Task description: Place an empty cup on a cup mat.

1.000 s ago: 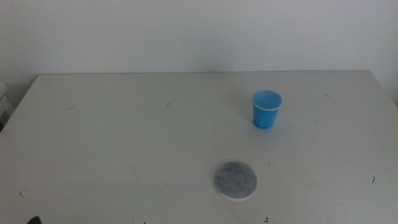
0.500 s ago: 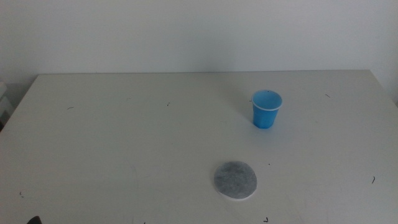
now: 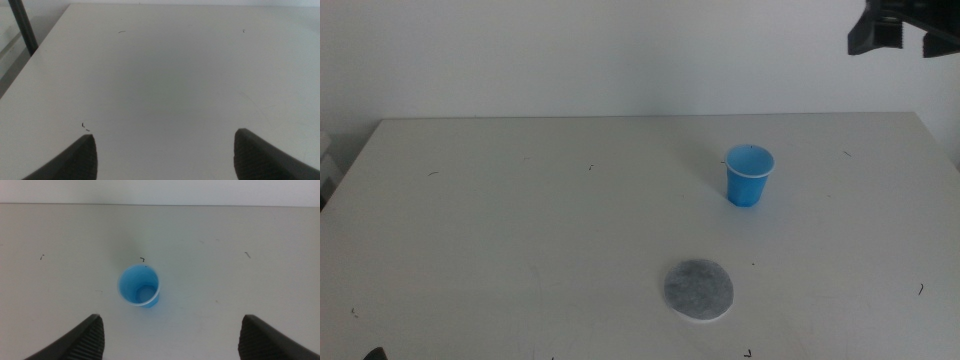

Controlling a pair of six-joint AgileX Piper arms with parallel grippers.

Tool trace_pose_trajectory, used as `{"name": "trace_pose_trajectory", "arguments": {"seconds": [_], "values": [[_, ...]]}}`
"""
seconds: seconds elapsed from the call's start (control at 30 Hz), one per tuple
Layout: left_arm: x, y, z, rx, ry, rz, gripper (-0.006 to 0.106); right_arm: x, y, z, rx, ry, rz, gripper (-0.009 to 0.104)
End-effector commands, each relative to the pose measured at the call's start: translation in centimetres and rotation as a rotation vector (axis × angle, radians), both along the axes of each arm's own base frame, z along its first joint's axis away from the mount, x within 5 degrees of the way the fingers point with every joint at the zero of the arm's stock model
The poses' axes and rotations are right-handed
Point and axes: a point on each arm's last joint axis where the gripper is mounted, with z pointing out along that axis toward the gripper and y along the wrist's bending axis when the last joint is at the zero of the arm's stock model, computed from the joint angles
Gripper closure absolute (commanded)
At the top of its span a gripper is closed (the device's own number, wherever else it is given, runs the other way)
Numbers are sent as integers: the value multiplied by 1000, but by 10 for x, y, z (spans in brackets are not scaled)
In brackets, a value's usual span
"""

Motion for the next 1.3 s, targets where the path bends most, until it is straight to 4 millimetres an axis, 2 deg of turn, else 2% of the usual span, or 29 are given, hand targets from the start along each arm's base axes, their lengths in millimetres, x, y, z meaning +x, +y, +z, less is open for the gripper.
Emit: {"name": "trace_pose_trajectory", "arguments": {"seconds": [0.0, 0.23, 0.53, 0.73, 1.0, 1.27], "values": [[1, 0, 9, -16, -85, 0, -5, 12, 8, 18, 32, -55, -6, 1], [1, 0, 9, -16, -85, 0, -5, 65, 23, -19, 27, 141, -13, 1], [1, 0, 9, -16, -85, 0, -5, 112, 32, -74, 14, 305, -80, 1], [1, 0, 9, -16, -85, 0, -5, 130, 39, -98, -41, 330, -95, 1], [1, 0, 9, -16, -85, 0, -5, 152, 50, -118, 22, 316, -98, 1], [1, 0, 9, -16, -85, 0, -5, 167, 54, -152, 16, 365, -104, 7]]}}
